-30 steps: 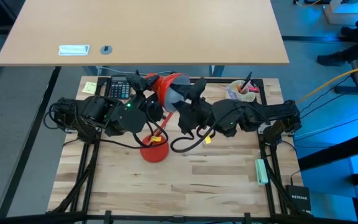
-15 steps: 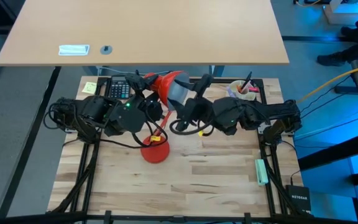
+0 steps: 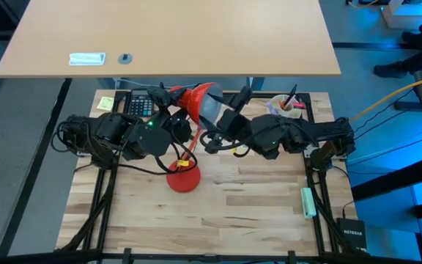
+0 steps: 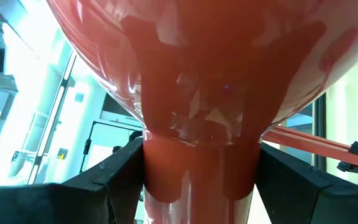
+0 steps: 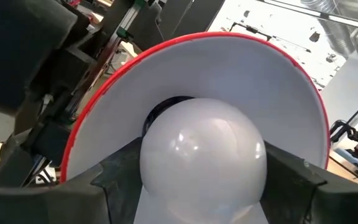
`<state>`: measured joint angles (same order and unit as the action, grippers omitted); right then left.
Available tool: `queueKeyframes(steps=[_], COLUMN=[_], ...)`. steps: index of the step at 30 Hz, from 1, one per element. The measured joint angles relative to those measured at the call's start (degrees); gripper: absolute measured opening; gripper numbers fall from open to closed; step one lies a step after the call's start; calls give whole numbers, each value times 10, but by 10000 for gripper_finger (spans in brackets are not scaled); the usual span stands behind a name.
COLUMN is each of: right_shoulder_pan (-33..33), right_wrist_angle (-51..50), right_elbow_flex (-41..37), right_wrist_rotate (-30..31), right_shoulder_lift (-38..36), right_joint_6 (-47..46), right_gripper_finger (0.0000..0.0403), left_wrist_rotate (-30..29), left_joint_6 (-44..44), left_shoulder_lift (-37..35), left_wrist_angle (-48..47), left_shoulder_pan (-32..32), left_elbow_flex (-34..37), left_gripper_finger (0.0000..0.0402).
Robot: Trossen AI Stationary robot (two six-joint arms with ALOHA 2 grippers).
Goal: Screw lightbulb
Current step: Insert the light bulb into the lamp, then remove the light bulb from the lamp
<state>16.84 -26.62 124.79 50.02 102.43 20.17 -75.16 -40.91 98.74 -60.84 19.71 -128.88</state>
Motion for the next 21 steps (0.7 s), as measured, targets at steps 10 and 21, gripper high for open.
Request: queueKeyframes(steps=[10,21], right_shoulder_pan=[15,82], right_wrist_angle=[-11,-7], right_elbow_flex=[-2,-1], right_wrist_rotate=[49,74], right_shoulder_lift=[1,-18], right_joint_6=[49,149], right_gripper_finger=[345,363], left_wrist_rotate=[5,2], left_joint_6=[0,2], left_shoulder_lift=[2,2], left_wrist_angle=[0,-1], left_shoulder_pan=[0,0], left_elbow_flex=[0,0], left_gripper_finger=[251,251])
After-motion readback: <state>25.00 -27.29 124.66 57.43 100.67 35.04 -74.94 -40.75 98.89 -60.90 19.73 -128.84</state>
